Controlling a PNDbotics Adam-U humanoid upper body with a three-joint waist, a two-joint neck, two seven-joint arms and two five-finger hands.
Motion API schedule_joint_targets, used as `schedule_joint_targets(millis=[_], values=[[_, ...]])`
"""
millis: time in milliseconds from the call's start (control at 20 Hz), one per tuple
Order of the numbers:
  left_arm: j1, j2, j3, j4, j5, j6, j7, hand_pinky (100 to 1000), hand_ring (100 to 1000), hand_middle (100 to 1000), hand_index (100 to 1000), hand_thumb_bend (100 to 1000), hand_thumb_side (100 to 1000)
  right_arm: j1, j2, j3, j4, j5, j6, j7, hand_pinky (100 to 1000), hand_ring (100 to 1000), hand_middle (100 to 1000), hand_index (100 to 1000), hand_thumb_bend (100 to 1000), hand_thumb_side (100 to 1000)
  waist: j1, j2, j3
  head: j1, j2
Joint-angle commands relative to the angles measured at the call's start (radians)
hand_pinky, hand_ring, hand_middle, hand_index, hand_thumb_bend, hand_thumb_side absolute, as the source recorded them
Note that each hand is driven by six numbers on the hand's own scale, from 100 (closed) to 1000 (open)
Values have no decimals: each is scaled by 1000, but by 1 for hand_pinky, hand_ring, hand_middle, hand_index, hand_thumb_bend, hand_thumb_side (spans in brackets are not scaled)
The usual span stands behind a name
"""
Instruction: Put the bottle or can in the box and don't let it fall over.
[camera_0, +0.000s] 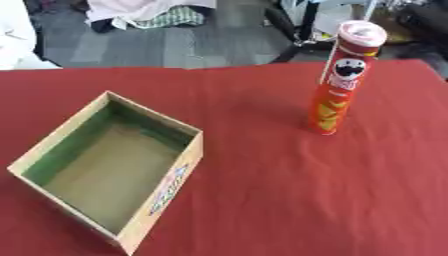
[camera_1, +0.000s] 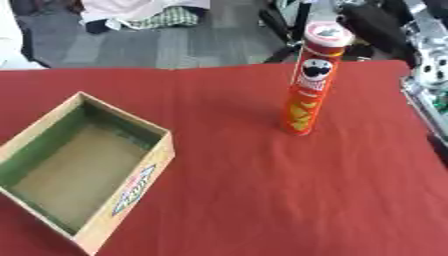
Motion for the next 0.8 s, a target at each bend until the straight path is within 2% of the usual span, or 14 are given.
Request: schedule_joint_targets(millis=[50,450,800], values=[[-8,34,9,-15,-1,0,-2,870,800,826,703,554,438,-30,-48,8,8,28,4,43,769,887,867,861,100,675,1,-18,2,-5,-13],[-10,37,6,-15,1,0,-5,870,801,826,703,555,438,-77,-77,52,77,80,9,153,813,919,882,875,100,734,1,-17,5,-8,-23],[-10,38,5,-15,3,1,-7,870,802,826,703,555,437,-120,-89,79,152,128,-12,217,828,928,885,888,124,769,3,-16,7,-12,-28]])
